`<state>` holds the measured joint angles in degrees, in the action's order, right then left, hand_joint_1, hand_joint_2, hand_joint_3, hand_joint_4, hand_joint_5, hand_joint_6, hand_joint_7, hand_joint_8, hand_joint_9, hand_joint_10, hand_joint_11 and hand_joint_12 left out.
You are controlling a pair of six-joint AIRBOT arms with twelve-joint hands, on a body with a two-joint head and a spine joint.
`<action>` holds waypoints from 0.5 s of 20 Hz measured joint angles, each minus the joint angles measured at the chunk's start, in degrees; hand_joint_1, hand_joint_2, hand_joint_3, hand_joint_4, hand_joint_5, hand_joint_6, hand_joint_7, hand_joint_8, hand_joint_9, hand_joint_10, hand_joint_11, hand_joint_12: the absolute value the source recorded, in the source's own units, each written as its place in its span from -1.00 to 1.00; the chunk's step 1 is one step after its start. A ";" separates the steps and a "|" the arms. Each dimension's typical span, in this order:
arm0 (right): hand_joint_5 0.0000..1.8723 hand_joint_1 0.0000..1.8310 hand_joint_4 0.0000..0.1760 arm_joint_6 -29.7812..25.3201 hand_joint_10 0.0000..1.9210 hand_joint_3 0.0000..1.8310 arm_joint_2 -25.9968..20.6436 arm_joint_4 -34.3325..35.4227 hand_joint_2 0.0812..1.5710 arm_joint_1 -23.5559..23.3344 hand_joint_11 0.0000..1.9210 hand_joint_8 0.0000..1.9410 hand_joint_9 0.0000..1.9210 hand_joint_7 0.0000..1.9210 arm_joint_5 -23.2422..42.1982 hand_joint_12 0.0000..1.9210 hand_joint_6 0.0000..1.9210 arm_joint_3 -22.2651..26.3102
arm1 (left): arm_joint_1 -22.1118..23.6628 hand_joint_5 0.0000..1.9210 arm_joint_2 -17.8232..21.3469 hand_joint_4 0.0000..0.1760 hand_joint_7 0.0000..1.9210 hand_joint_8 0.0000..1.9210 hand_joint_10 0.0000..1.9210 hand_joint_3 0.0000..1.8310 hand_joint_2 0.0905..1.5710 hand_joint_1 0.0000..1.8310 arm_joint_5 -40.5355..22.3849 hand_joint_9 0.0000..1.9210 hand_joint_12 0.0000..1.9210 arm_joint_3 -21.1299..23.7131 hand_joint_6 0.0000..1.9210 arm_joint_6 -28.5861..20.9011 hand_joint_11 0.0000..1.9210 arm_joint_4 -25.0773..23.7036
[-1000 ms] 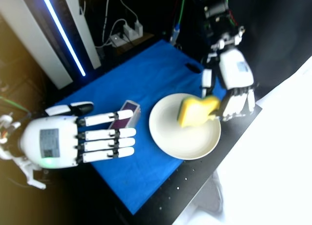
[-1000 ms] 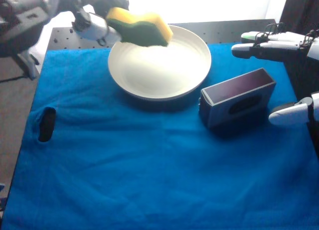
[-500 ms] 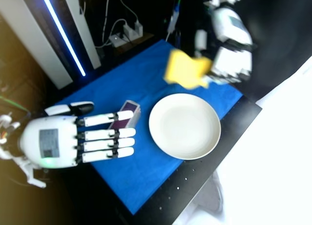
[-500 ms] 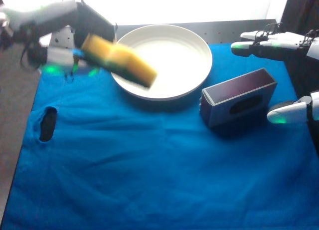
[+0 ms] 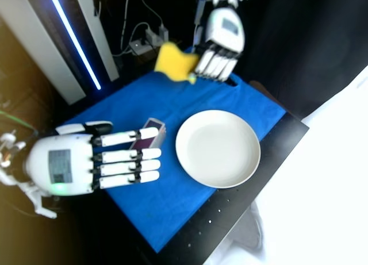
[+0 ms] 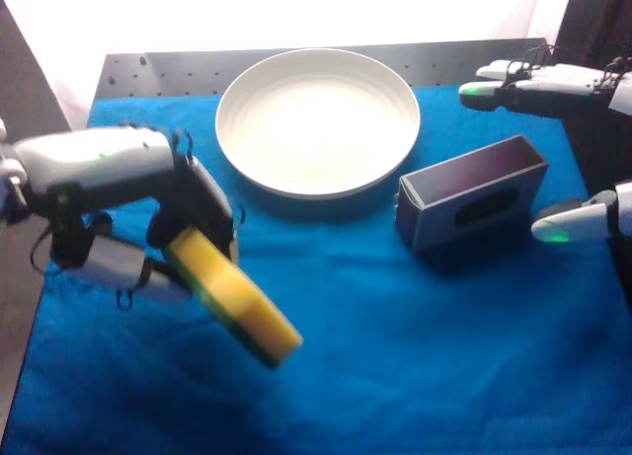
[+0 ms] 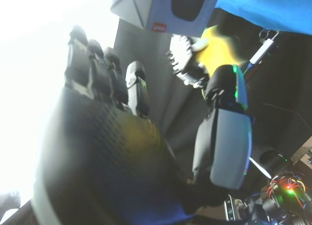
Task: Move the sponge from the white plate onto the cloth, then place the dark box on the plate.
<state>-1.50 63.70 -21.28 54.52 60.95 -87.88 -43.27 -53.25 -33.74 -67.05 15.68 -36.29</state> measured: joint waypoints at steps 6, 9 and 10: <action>-0.79 -0.08 0.69 -0.02 -1.00 -0.99 0.00 -0.02 0.19 0.00 -0.95 -1.00 -0.98 -0.94 0.00 -0.99 -1.00 0.00 | -0.07 0.24 -1.68 -1.00 -0.01 0.28 0.29 -1.00 0.34 0.39 4.85 -0.26 0.68 -1.53 -0.56 -0.15 -0.49 -1.11; -0.79 -0.06 0.79 -0.02 -1.00 -1.00 0.00 0.00 0.19 0.00 -0.95 -1.00 -0.99 -0.94 0.04 -0.99 -1.00 0.00 | -0.20 -0.11 -1.27 -1.00 -0.22 -0.56 -0.09 -1.00 0.19 0.20 5.33 -0.37 0.59 -1.03 -0.69 1.60 -0.73 -0.24; -0.79 -0.06 0.70 -0.02 -1.00 -1.00 0.00 0.00 0.19 0.00 -0.95 -1.00 -0.99 -0.94 0.00 -0.99 -1.00 0.00 | -0.24 -0.18 -0.59 -1.00 -0.25 -0.74 -0.06 -1.00 0.16 0.14 5.60 -0.46 0.68 -0.28 -0.90 3.78 -0.84 0.61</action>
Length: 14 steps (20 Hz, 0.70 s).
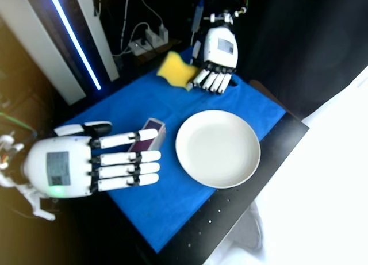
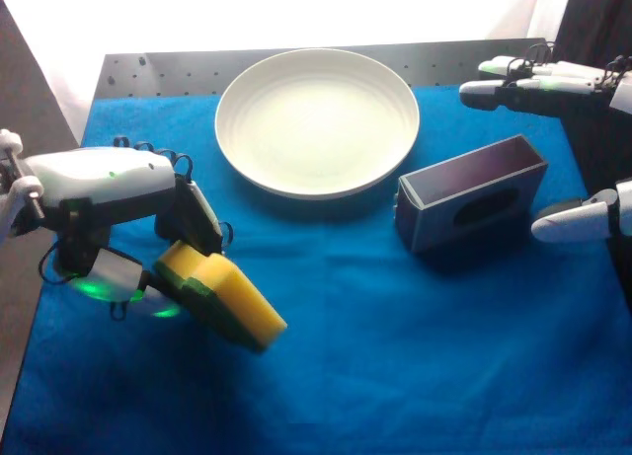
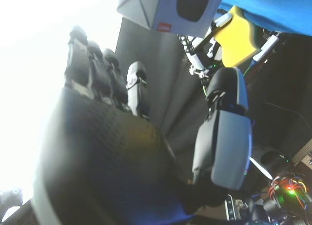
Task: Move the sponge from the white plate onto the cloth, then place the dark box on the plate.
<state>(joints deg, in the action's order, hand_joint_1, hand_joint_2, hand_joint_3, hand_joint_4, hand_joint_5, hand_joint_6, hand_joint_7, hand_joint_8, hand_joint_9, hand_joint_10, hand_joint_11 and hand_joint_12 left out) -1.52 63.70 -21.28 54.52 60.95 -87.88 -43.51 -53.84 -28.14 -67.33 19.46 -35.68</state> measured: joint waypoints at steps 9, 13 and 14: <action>-0.80 -0.06 0.71 0.00 -1.00 -1.00 0.00 0.00 0.16 0.00 -0.93 -1.00 -1.00 -0.95 0.00 -0.98 -1.00 0.00 | -0.02 -0.76 3.08 0.72 -0.70 -0.99 -0.96 -1.00 -0.07 -0.09 -2.19 -0.55 0.33 2.29 -1.00 6.32 -1.00 6.03; -0.82 -0.03 0.77 0.00 -1.00 -1.00 0.00 0.04 0.14 0.00 -0.95 -1.00 -1.00 -0.97 0.00 -0.99 -1.00 -0.02 | -1.51 -0.91 5.46 0.96 -0.86 -1.00 -1.00 -1.00 -0.09 -0.14 -5.14 -0.77 -0.06 4.83 -1.00 14.99 -1.00 15.39; -0.82 -0.03 0.73 -0.04 -1.00 -1.00 0.02 -0.33 0.12 0.00 -0.94 -1.00 -1.00 -0.97 0.04 -0.99 -1.00 -0.33 | -2.91 -0.95 6.03 0.99 -0.92 -1.00 -1.00 -0.99 -0.05 -0.19 -7.43 -0.90 -0.44 5.60 -0.99 17.68 -1.00 20.17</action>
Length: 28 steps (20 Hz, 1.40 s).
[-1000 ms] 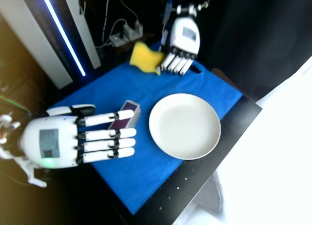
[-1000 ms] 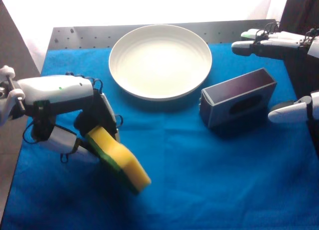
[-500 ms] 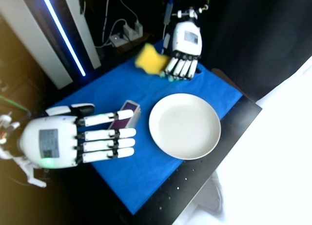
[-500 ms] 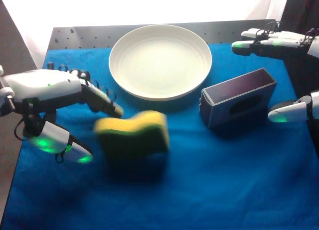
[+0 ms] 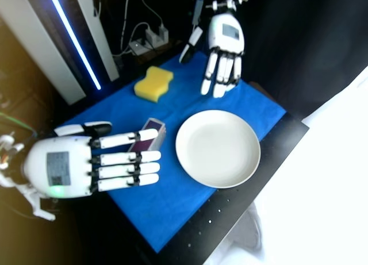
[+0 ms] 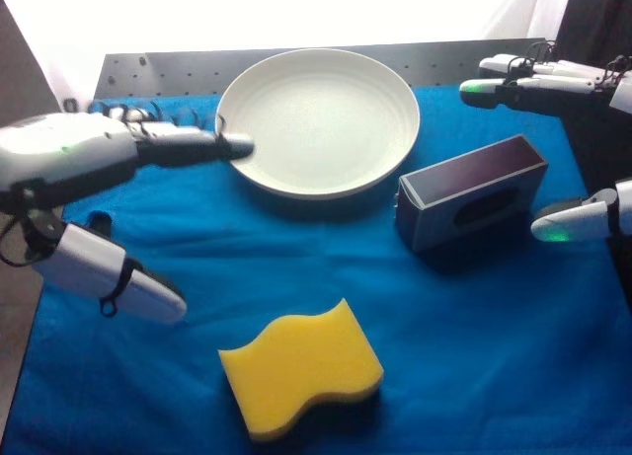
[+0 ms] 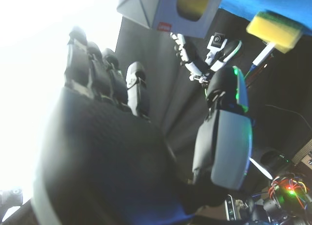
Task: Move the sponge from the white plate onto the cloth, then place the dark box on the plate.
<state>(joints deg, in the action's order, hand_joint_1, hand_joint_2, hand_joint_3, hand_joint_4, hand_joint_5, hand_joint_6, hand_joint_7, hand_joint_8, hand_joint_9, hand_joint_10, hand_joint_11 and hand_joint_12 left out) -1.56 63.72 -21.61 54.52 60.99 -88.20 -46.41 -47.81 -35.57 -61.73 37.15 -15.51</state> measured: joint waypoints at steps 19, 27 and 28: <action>0.18 0.39 -1.00 -0.04 0.01 -1.00 3.89 -7.37 0.29 -6.47 -0.10 -0.13 0.09 0.20 -10.97 0.58 -0.39 -6.12 | -17.09 -0.92 -1.25 0.39 -0.88 -0.99 -1.00 -1.00 0.00 -0.17 -33.16 -0.83 -0.03 4.68 -1.00 5.29 -1.00 29.18; 0.15 0.28 -1.00 -0.04 0.25 -1.00 4.17 -7.37 0.32 -7.56 -0.20 -0.03 -0.04 0.04 -8.13 0.59 -0.16 -5.49 | -19.80 -0.93 -1.31 0.02 -0.91 -1.00 -1.00 -1.00 0.01 -0.14 -33.64 -0.84 -0.09 5.16 -1.00 4.57 -1.00 31.15; 0.14 0.26 -1.00 -0.09 0.27 -1.00 4.17 -7.28 0.33 -7.85 -0.38 -0.04 -0.04 0.04 -6.88 0.34 -0.11 -5.27 | -20.33 -0.93 -1.31 0.05 -0.91 -1.00 -1.00 -1.00 0.00 -0.14 -34.01 -0.84 -0.10 5.29 -1.00 4.42 -1.00 31.39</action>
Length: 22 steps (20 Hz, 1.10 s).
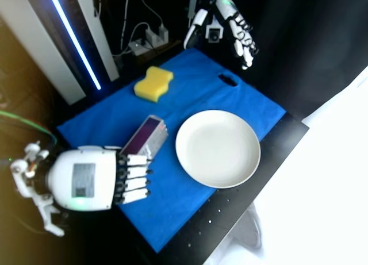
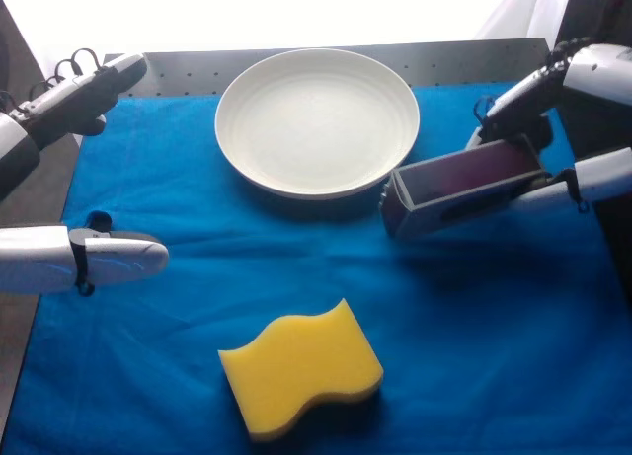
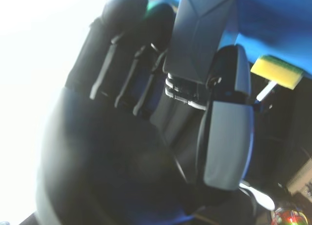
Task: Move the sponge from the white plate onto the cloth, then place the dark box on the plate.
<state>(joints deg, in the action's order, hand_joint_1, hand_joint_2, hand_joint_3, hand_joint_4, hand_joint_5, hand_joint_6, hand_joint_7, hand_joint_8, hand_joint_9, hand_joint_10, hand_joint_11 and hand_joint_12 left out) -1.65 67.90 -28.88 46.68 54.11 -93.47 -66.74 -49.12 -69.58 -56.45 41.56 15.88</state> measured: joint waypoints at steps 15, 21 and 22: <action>0.27 0.30 -1.00 -0.09 0.35 -1.00 14.58 -0.02 0.26 -16.83 0.17 -0.07 0.27 0.23 -0.50 0.66 -0.33 -12.94 | -0.57 -0.97 -1.14 0.35 -0.90 -1.00 -1.00 -1.00 0.03 -0.12 -1.03 -0.88 -0.26 -0.33 -1.00 -1.27 -1.00 -0.13; 0.16 0.29 -1.00 -0.09 0.27 -1.00 19.76 -8.46 0.31 -17.75 -0.12 -0.16 0.06 0.16 -13.64 0.65 -0.12 -16.72 | 1.46 -0.95 -2.54 0.27 -0.90 -1.00 -1.00 -1.00 0.01 -0.16 -1.22 -0.87 -0.06 -1.77 -1.00 -2.19 -1.00 -1.01; 0.13 0.35 -1.00 -0.09 0.29 -1.00 20.44 -10.54 0.33 -17.75 -0.21 0.01 -0.02 0.13 -15.67 0.63 -0.18 -16.94 | 1.53 -0.96 -2.80 0.30 -0.91 -1.00 -1.00 -1.00 0.01 -0.16 -0.90 -0.87 -0.05 -1.77 -1.00 -2.19 -1.00 -2.03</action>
<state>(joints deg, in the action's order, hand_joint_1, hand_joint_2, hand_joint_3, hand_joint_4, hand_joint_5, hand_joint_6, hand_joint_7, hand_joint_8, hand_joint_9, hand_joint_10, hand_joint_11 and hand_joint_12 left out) -1.74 88.33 -39.42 28.93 38.44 -110.41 -65.21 -51.92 -70.48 -58.22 39.38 13.85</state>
